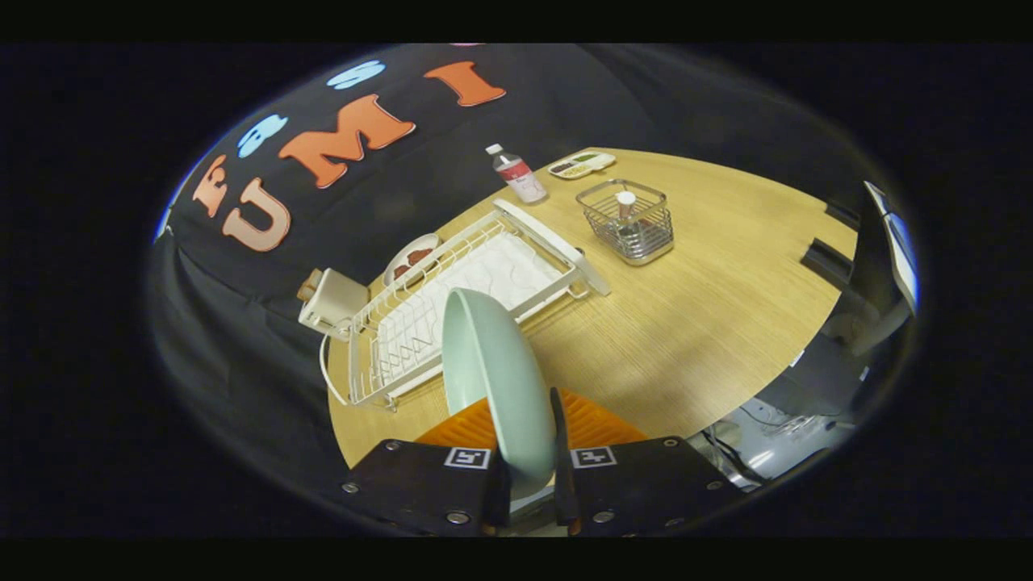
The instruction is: Take the plate from the dish rack, then take the spoon from the basket and place it into the plate.
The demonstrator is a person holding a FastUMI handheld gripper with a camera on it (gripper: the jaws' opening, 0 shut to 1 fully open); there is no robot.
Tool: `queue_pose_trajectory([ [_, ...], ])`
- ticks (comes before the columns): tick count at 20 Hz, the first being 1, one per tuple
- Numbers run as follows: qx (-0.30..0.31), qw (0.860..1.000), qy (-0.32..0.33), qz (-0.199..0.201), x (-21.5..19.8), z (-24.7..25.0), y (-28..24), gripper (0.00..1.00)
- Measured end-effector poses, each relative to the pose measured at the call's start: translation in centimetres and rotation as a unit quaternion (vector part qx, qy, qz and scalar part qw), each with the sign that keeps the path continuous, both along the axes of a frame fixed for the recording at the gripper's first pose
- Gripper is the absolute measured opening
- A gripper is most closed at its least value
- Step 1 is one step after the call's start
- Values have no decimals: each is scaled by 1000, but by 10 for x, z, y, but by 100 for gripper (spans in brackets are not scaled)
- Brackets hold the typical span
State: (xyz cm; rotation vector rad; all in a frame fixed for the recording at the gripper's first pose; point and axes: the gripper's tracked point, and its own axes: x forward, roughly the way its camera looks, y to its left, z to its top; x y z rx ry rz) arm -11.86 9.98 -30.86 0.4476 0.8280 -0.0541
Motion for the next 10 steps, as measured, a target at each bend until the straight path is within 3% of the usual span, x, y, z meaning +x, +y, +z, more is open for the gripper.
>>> queue_pose_trajectory([
  [5,-1,999,33,-11,-7,-37,-4,22],
  [10,57,997,51,-18,-3,-52,10,22],
])
